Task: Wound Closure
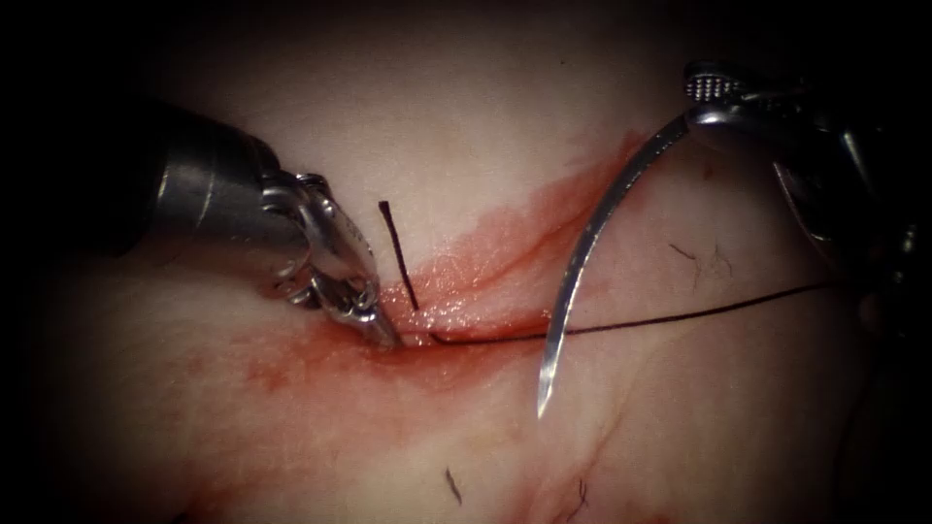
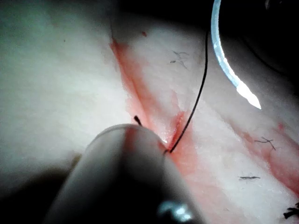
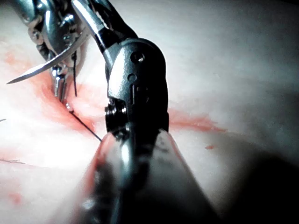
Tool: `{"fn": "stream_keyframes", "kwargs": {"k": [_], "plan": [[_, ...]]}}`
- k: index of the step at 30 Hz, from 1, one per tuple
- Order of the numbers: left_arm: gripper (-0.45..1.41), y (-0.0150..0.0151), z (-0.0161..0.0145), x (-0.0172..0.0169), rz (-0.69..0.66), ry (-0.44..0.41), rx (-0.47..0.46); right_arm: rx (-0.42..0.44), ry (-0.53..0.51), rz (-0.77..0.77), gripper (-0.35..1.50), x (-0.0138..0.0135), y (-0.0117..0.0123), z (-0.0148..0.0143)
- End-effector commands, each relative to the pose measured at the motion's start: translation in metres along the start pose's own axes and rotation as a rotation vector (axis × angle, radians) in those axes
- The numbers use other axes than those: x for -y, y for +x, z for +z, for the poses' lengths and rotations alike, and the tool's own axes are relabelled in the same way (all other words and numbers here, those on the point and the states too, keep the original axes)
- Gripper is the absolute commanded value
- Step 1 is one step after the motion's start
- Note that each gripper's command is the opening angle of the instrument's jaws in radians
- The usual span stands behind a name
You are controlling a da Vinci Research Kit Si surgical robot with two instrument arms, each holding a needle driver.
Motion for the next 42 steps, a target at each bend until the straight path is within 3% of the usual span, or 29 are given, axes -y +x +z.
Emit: {"fn": "stream_keyframes", "kwargs": {"k": [1, 5, 12, 14, 18, 21, 24, 27, 32, 42], "plan": [[-0.45, 0.0002, 0.0006, 0.0003, 0.0, 0.006, -0.016, 0.016, 0.008, -0.063, -0.35, -0.0021, -0.0008, 0.0006], [-0.45, -0.0009, 0.0009, -0.0001, -0.019, -0.027, -0.028, 0.055, 0.093, -0.127, -0.35, -0.0039, -0.002, 0.0019], [-0.45, -0.0007, 0.0016, 0.0007, -0.09, -0.229, -0.088, 0.053, 0.203, -0.154, -0.35, -0.0091, -0.0062, 0.004], [-0.45, -0.0006, 0.0018, 0.0008, -0.085, -0.234, -0.085, 0.061, 0.197, -0.158, -0.35, -0.0092, -0.0071, 0.0038], [-0.45, -0.0004, 0.002, 0.0006, -0.081, -0.234, -0.1, 0.069, 0.22, -0.147, -0.35, -0.0078, -0.0088, 0.0034], [-0.45, -0.0001, 0.002, 0.0007, -0.082, -0.232, -0.107, 0.08, 0.227, -0.101, -0.35, -0.0072, -0.0083, 0.0034], [-0.45, 0.0004, 0.0022, 0.0009, -0.084, -0.228, -0.113, 0.143, 0.321, -0.076, -0.35, -0.006, -0.0071, 0.003], [-0.45, 0.0007, 0.0024, 0.001, -0.086, -0.226, -0.118, 0.139, 0.387, -0.065, -0.35, -0.0046, -0.007, 0.0028], [-0.45, 0.0007, 0.0025, 0.001, -0.086, -0.222, -0.126, 0.147, 0.393, -0.082, -0.35, -0.0031, -0.0072, 0.0035], [-0.45, 0.0008, 0.0025, 0.001, -0.087, -0.222, -0.126, 0.184, 0.378, -0.136, -0.35, -0.003, -0.0088, 0.004]]}}
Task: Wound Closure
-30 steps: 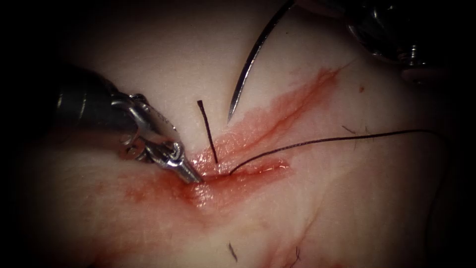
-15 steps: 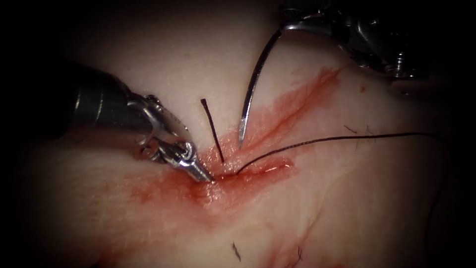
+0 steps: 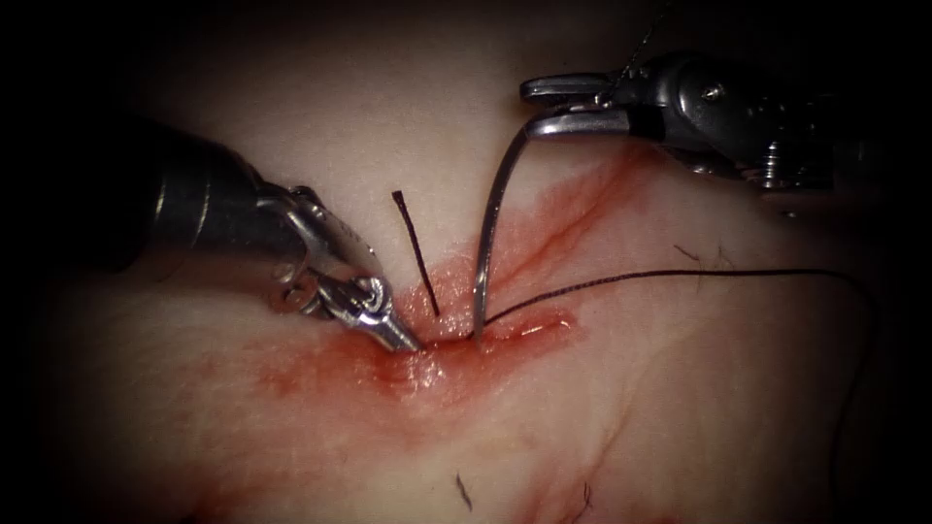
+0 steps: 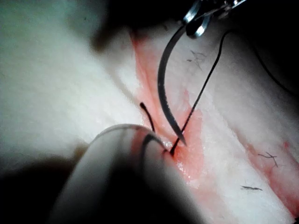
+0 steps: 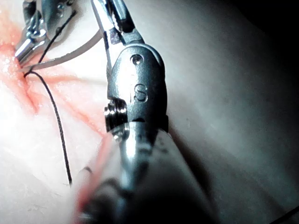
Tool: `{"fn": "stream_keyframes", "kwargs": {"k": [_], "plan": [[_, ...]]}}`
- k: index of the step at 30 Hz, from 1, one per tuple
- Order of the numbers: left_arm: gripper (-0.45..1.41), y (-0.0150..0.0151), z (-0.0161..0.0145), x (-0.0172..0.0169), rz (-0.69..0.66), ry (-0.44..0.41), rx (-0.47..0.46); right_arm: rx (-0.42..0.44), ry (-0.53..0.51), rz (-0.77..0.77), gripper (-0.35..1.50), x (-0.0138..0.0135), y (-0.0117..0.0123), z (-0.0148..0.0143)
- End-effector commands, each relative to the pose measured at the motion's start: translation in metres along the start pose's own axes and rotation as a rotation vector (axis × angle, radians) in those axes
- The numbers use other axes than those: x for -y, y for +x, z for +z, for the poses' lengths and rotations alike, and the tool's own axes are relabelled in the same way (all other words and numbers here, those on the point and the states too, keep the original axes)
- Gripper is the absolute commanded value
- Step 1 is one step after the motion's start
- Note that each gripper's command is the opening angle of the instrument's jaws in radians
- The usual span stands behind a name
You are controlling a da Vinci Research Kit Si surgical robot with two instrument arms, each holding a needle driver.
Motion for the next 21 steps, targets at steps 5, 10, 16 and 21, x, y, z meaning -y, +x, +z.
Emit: {"fn": "stream_keyframes", "kwargs": {"k": [5, 10, 16, 21], "plan": [[-0.45, 0.0004, 0.0004, 0.0004, 0.0, 0.001, -0.003, 0.008, -0.008, -0.027, -0.35, -0.0009, -0.001, 0.0015], [-0.45, 0.0005, 0.0004, 0.0004, 0.0, 0.001, -0.003, 0.014, -0.014, -0.038, -0.35, -0.0011, -0.0009, 0.0018], [-0.45, 0.0004, 0.0005, 0.0004, 0.0, 0.001, -0.002, 0.014, -0.026, -0.046, -0.35, -0.0013, -0.0004, 0.0019], [-0.45, 0.0005, 0.0005, 0.0003, 0.0, 0.0, -0.002, 0.018, -0.023, -0.051, -0.35, -0.001, -0.0009, 0.002]]}}
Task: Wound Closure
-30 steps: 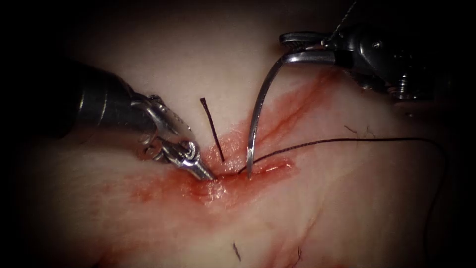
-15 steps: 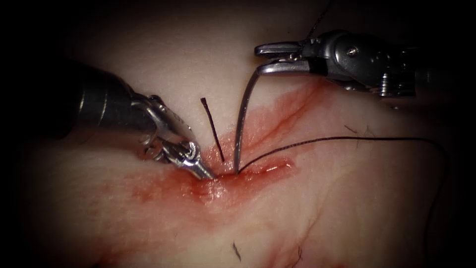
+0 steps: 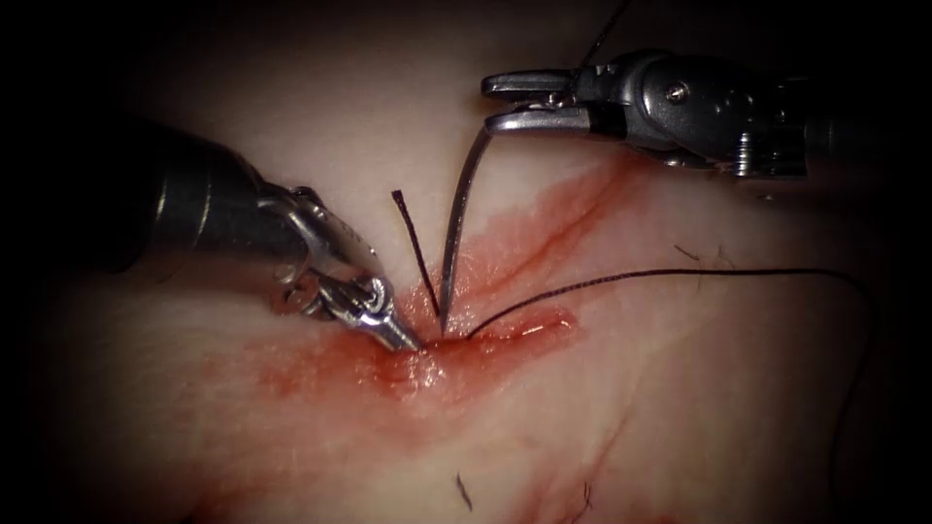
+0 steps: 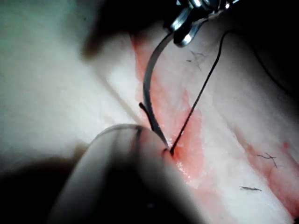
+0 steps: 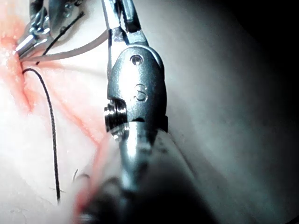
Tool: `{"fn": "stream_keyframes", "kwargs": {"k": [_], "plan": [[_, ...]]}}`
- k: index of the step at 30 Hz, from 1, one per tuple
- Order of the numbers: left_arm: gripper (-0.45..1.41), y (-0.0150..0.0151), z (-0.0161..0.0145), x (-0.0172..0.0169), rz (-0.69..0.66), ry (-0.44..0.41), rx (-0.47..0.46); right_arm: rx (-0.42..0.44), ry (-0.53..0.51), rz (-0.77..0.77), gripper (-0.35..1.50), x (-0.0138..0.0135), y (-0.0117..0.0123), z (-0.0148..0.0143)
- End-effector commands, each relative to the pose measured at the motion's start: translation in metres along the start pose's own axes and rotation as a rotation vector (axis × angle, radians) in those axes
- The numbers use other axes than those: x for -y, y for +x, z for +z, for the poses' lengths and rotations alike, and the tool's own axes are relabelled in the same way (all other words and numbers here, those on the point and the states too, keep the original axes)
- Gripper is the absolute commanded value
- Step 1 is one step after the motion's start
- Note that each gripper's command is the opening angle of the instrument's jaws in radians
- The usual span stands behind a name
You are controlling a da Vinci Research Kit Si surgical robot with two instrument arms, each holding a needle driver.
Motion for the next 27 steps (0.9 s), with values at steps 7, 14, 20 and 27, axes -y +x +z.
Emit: {"fn": "stream_keyframes", "kwargs": {"k": [7, 14, 20, 27], "plan": [[-0.45, 0.0005, 0.0003, 0.0003, -0.001, -0.002, 0.001, 0.009, 0.004, -0.019, -0.35, 0.0001, -0.0017, 0.0011], [-0.45, 0.0005, 0.0003, 0.0004, -0.001, -0.002, 0.001, 0.01, 0.005, 0.071, -0.35, 0.0006, -0.0021, 0.0013], [-0.45, 0.0005, 0.0003, 0.0004, 0.0, -0.002, 0.002, 0.008, 0.001, 0.221, -0.35, 0.0004, -0.0019, 0.0012], [-0.45, 0.0004, 0.0004, 0.0003, 0.0, -0.002, 0.003, 0.054, 0.018, 0.261, -0.35, 0.0001, -0.0021, 0.0013]]}}
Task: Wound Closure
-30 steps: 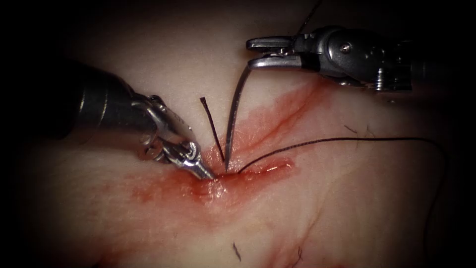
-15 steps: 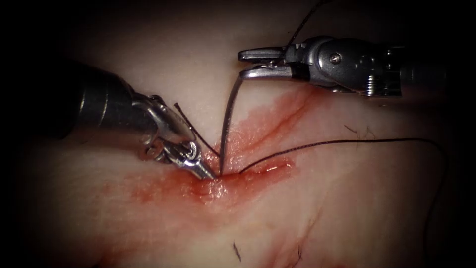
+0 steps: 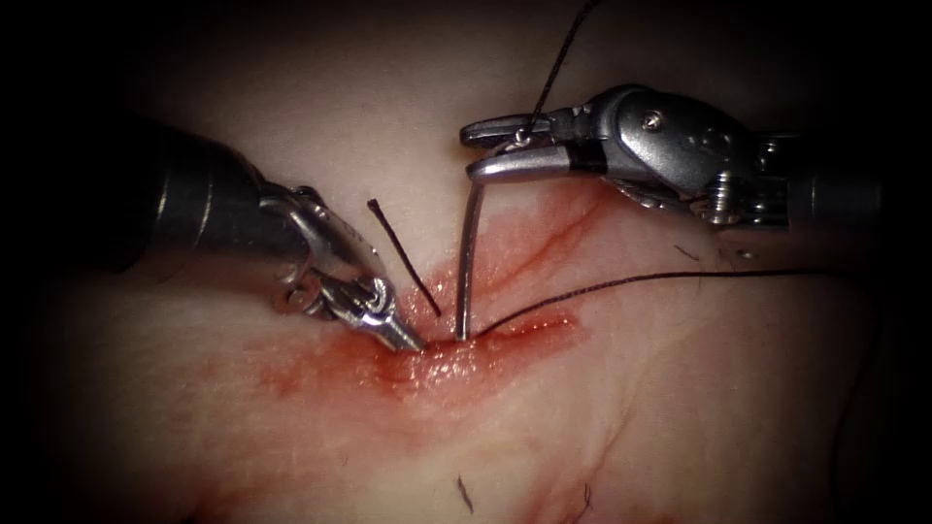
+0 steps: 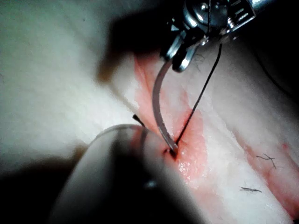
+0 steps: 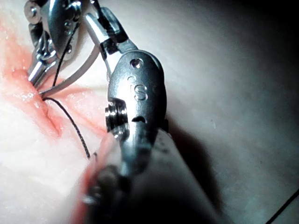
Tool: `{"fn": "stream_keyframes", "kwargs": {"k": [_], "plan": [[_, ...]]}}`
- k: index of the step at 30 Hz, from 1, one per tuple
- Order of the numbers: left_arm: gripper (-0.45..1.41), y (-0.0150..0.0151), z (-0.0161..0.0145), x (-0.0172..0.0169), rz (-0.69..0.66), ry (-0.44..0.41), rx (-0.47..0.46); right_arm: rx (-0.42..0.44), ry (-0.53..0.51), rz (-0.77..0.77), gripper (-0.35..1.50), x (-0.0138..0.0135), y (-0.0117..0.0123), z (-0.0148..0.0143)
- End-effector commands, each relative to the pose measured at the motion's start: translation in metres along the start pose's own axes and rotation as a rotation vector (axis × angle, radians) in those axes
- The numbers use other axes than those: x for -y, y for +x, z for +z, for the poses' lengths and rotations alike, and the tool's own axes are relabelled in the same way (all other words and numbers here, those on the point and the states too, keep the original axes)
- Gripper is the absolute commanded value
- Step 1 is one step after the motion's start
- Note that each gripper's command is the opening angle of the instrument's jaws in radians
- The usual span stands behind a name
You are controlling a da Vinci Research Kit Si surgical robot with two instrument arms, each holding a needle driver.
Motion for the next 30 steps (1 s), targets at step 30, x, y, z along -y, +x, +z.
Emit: {"fn": "stream_keyframes", "kwargs": {"k": [30], "plan": [[-0.45, 0.0006, 0.0005, -0.0003, -0.003, -0.007, 0.003, 0.019, -0.079, 0.157, -0.35, -0.0031, -0.0029, 0.0014]]}}
